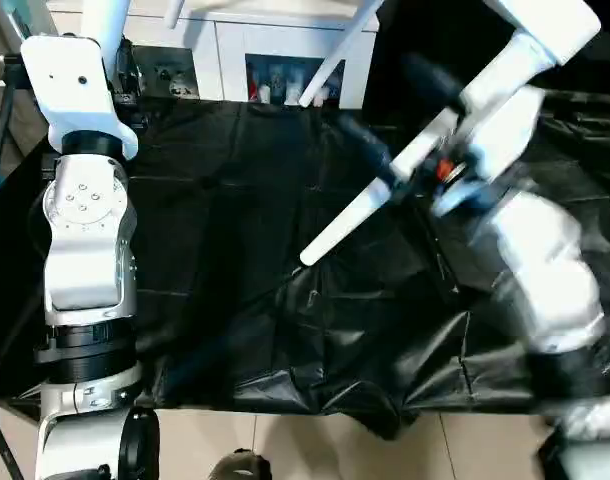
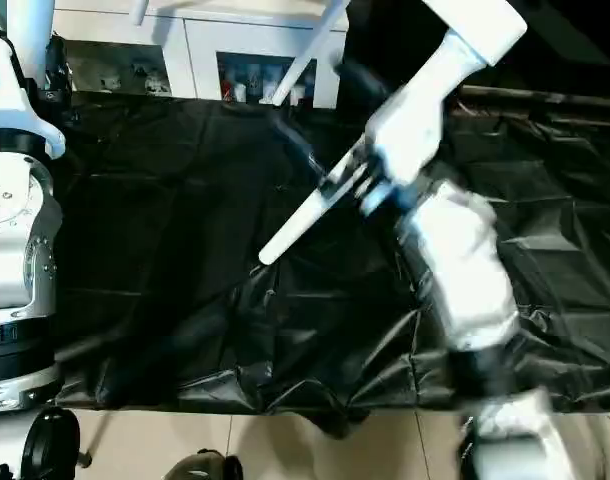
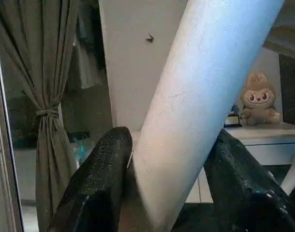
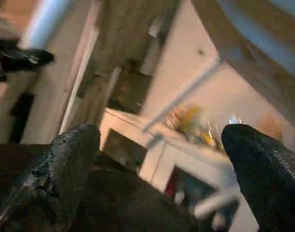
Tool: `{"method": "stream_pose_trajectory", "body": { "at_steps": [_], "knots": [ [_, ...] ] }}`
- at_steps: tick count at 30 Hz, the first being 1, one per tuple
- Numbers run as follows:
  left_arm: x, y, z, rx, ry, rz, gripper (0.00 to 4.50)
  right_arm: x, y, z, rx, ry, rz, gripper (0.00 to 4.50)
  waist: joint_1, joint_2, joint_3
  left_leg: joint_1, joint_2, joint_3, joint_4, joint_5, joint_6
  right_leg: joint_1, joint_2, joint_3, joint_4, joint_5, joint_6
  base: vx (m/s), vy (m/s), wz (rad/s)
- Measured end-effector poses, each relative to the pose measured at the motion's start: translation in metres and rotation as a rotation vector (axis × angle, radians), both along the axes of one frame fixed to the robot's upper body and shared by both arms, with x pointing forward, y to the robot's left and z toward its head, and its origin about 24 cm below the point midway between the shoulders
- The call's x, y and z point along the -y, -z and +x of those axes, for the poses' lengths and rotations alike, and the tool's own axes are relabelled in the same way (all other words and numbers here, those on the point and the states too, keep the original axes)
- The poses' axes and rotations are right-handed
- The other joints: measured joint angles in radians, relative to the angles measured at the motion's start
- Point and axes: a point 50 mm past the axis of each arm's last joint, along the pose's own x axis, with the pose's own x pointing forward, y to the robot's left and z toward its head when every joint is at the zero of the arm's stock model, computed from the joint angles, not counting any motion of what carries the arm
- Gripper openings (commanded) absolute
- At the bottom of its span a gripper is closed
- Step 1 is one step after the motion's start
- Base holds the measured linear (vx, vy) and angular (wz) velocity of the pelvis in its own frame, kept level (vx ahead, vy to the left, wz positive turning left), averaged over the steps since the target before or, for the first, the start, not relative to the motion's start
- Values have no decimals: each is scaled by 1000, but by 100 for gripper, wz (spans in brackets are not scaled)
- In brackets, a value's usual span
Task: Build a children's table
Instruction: Flip table
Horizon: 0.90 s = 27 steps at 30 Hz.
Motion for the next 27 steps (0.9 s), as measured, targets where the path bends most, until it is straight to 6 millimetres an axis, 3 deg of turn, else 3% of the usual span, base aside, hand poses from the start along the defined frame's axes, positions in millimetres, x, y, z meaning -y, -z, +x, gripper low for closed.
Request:
{"method": "stream_pose_trajectory", "body": {
  "at_steps": [4, 13, 16, 22, 24, 27],
  "knots": [
    [-1, 0, 0, 0, -4, 5, 214, 7, 38, -13, -135, 30, 5, 450, -3, 0, 0, 0, 0, 0, -2, 0, 0, 1, 0, 0, -6, 5, 7, 0, 0, 0],
    [1, 0, 0, -1, 1, 12, 213, 12, 75, -21, -286, 155, 107, 450, -4, 0, 0, 0, 0, 1, -2, 0, 0, 2, 0, 1, -10, 5, 7, 0, 0, 0],
    [0, 0, 0, -1, -3, 15, 213, 15, 76, -11, -340, 201, 167, 450, -9, 0, 0, 0, 0, 1, -2, 0, 0, 2, 0, 1, -10, 8, 8, 0, 0, 0],
    [0, -1, 0, 0, -4, 24, 211, 9, 54, 17, -336, 141, 224, 450, -12, 0, 0, 0, 0, 1, -2, 0, 0, 2, 0, 0, -9, 8, 8, 0, 0, 0],
    [0, -1, 0, 2, -2, 26, 211, 5, 54, 26, -363, 124, 218, 414, -11, 0, 0, 0, 0, 1, -2, 0, 0, 2, 0, 0, -9, 8, 8, 0, 0, 0],
    [1, -1, 0, 4, 0, 29, 211, 2, 56, 34, -407, 113, 217, 411, -7, 0, 0, 0, 0, 1, -2, 0, 0, 2, 0, 0, -10, 8, 8, 0, 0, 0]
  ]
}}
